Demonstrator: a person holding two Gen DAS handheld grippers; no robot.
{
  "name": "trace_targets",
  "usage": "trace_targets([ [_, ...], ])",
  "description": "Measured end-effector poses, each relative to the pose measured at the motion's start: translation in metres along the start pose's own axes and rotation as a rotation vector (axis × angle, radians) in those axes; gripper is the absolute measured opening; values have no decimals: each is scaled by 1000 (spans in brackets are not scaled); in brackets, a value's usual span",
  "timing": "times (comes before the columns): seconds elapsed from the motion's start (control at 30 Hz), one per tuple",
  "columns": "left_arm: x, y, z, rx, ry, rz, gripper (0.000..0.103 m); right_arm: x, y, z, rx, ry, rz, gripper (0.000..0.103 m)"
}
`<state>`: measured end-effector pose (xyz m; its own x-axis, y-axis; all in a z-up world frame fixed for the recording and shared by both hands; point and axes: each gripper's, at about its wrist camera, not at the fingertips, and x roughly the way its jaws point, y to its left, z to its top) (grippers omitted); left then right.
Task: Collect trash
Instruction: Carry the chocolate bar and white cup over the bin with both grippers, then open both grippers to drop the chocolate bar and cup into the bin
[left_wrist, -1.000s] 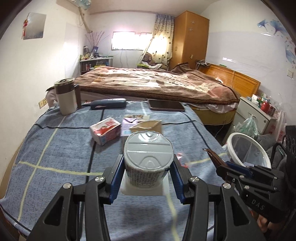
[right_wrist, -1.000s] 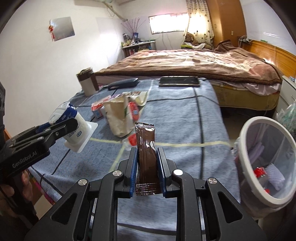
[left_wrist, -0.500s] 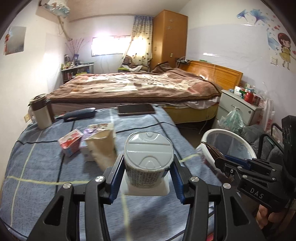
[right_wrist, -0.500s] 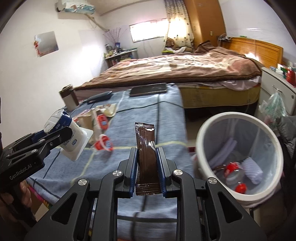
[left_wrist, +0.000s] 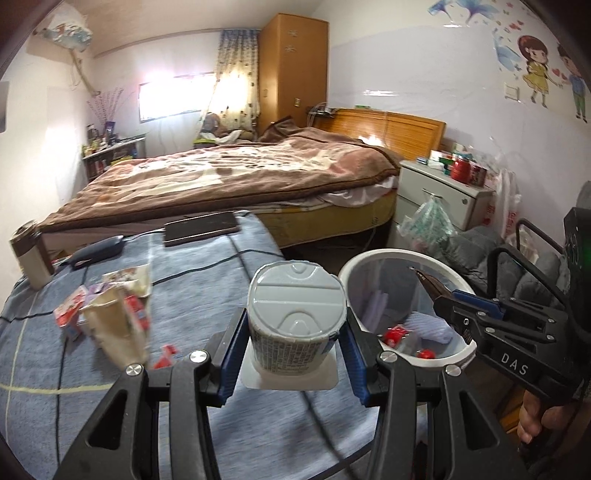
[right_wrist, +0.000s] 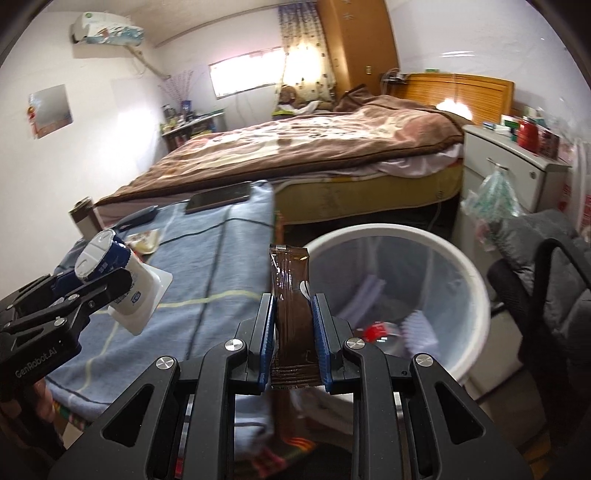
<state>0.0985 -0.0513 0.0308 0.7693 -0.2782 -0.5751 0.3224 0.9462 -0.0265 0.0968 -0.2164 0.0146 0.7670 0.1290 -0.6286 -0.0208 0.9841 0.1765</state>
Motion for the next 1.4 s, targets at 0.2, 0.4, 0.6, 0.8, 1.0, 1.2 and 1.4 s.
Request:
trace_targets([
  [0.2, 19, -32, 9, 26, 14, -49, 50, 1, -27, 2, 25, 6, -58, 23],
  [0.4, 41, -59, 15, 54, 33, -92, 50, 10, -51, 4, 53, 34, -106, 23],
  [0.6, 63, -76, 16, 69, 71, -100, 50, 21, -65, 0, 61, 70, -139, 23],
  [0.8, 76, -87, 13, 75, 103, -103, 51, 24, -73, 0, 54, 88, -165, 23],
  [1.0, 82, -96, 12, 83, 120, -112, 51, 29, -82, -2, 53, 112, -176, 23],
  [1.2, 85, -99, 11, 88, 134, -123, 51, 32, -85, -4, 53, 135, -175, 25],
  [1.4, 83, -96, 11, 81, 132, -118, 59, 31, -85, -3, 59, 125, -165, 55],
])
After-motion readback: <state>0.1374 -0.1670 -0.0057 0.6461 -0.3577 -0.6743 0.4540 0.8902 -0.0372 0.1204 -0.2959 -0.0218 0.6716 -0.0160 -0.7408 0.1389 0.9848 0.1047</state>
